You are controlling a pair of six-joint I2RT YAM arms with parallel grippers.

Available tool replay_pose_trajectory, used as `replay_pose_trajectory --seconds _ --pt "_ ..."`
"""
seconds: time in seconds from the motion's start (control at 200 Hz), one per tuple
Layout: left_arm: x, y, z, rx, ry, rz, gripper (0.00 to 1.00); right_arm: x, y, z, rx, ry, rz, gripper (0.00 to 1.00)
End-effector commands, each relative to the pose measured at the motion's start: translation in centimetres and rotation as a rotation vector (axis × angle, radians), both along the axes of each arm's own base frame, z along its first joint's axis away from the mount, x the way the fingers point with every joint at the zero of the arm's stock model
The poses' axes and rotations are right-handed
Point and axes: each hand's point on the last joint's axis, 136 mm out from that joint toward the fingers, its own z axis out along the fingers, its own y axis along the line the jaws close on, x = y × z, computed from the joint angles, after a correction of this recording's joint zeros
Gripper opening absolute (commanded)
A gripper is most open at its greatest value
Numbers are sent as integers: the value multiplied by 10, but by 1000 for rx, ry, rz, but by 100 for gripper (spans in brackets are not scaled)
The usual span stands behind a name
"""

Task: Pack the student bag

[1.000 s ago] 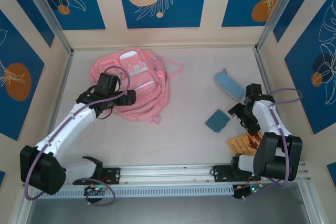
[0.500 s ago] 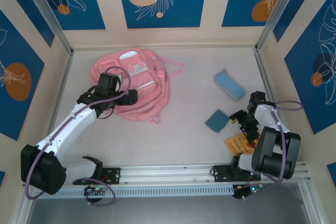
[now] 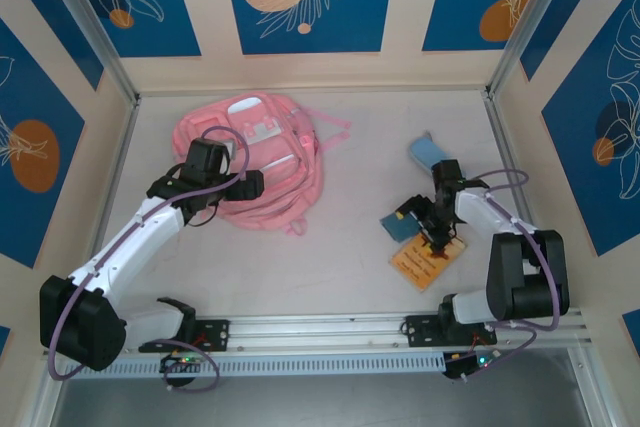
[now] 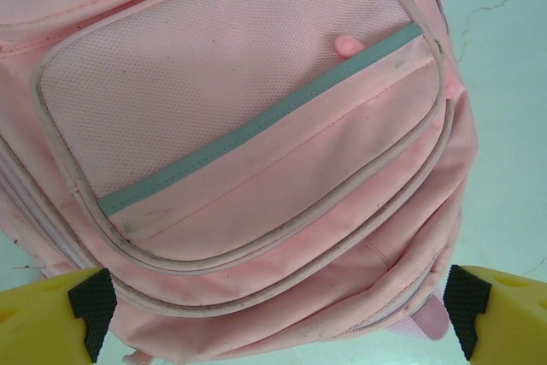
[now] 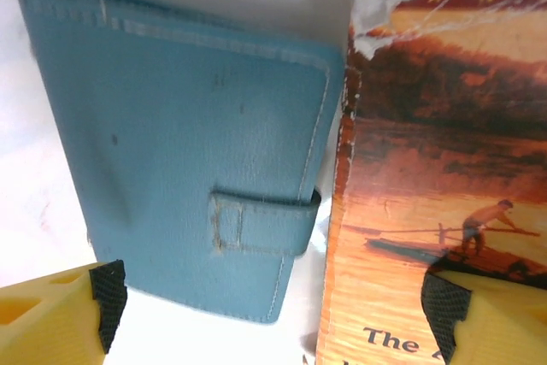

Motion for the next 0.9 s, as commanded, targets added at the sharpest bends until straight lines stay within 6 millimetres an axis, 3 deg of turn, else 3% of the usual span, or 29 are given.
replay_pose_trajectory --seconds 0.0,0.19,0.335,0.48,0.575,0.65,0.74,0.895 --pt "-1 -2 -2 -21 25 -9 100 5 44 -18 138 20 42 92" --pt "0 -11 -3 -61 41 -33 100 28 86 -13 159 -32 187 91" --pt "2 -32 1 -133 59 -106 98 30 111 -12 106 -38 301 88" --pt "-4 -56 -2 -196 95 -188 96 27 107 -1 -70 -66 380 88" --pt "-9 -68 -6 -196 126 -219 95 25 90 16 -175 -99 386 88" --pt "-11 -77 -9 -204 146 -228 94 23 77 24 -261 -136 383 82" --pt "-11 -89 -13 -227 165 -238 91 19 78 20 -280 -125 413 74" --pt "-10 -103 -18 -251 179 -233 87 12 93 7 -332 -74 493 69"
